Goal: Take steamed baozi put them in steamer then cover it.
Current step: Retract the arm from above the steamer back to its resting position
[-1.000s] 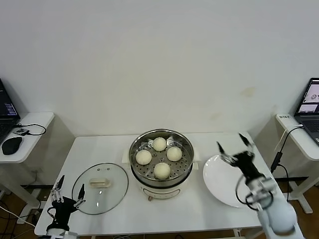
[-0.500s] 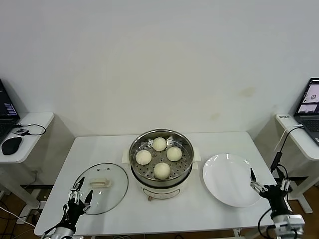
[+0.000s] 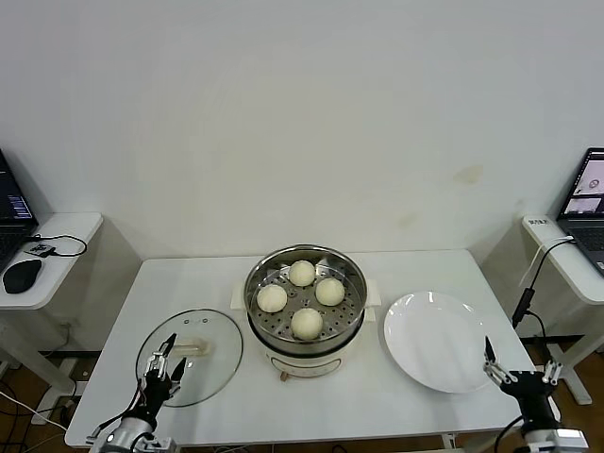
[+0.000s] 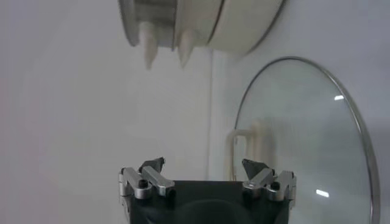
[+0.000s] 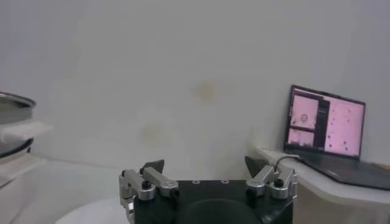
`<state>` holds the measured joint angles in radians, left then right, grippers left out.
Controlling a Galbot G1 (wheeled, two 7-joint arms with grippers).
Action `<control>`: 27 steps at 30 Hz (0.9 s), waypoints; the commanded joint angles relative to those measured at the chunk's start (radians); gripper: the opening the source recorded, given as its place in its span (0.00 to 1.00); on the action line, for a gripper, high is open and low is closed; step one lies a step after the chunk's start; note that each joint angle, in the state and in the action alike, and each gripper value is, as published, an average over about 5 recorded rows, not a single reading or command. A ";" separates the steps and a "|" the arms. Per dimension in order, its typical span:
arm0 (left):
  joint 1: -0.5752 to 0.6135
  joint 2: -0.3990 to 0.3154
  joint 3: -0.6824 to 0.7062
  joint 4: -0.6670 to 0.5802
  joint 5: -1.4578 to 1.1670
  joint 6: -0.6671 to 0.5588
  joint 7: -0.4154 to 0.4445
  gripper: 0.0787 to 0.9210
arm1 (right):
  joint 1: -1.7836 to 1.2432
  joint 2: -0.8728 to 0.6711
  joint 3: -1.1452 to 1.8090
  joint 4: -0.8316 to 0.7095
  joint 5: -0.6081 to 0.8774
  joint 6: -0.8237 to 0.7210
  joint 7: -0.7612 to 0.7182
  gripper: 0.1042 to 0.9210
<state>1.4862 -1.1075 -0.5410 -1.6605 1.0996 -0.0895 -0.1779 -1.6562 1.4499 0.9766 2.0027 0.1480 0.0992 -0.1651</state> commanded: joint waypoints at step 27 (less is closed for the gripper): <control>-0.209 -0.004 0.051 0.169 0.033 0.016 0.033 0.88 | -0.025 0.029 0.003 -0.012 -0.008 0.004 -0.009 0.88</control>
<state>1.3080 -1.1101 -0.4943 -1.5302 1.1279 -0.0731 -0.1447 -1.6796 1.4767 0.9828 1.9937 0.1422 0.1039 -0.1730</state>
